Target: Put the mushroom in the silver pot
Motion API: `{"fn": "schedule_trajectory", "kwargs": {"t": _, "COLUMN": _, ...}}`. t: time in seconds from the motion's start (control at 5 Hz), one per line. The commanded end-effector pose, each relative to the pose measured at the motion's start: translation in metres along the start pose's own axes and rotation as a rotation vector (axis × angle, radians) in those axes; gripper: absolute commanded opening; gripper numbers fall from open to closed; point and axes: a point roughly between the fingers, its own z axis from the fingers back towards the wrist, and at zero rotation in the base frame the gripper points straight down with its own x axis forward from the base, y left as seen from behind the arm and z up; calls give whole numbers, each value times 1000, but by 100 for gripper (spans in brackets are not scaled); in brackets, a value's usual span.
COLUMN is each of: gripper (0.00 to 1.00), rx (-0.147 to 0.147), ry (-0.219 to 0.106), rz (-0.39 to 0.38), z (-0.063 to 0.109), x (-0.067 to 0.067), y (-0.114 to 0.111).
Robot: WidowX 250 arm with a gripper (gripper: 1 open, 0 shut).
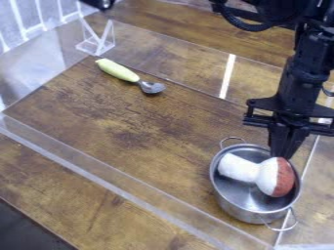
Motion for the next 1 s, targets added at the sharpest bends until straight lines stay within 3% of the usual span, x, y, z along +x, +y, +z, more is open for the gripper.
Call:
{"fn": "schedule_trajectory", "kwargs": {"t": 0.0, "gripper": 100, "rx": -26, "ry": -31, "rz": -73, "z": 15, "x": -6, "y": -9}}
{"fn": "schedule_trajectory", "kwargs": {"t": 0.2, "gripper": 100, "rx": -22, "ry": -35, "rz": -128, "z": 16, "x": -8, "y": -10}}
{"fn": "schedule_trajectory", "kwargs": {"t": 0.6, "gripper": 100, "rx": -15, "ry": -29, "rz": -36, "z": 9, "x": -1, "y": 2}}
{"fn": "schedule_trajectory", "kwargs": {"t": 0.8, "gripper": 100, "rx": -8, "ry": -27, "rz": -31, "z": 7, "x": 3, "y": -3}}
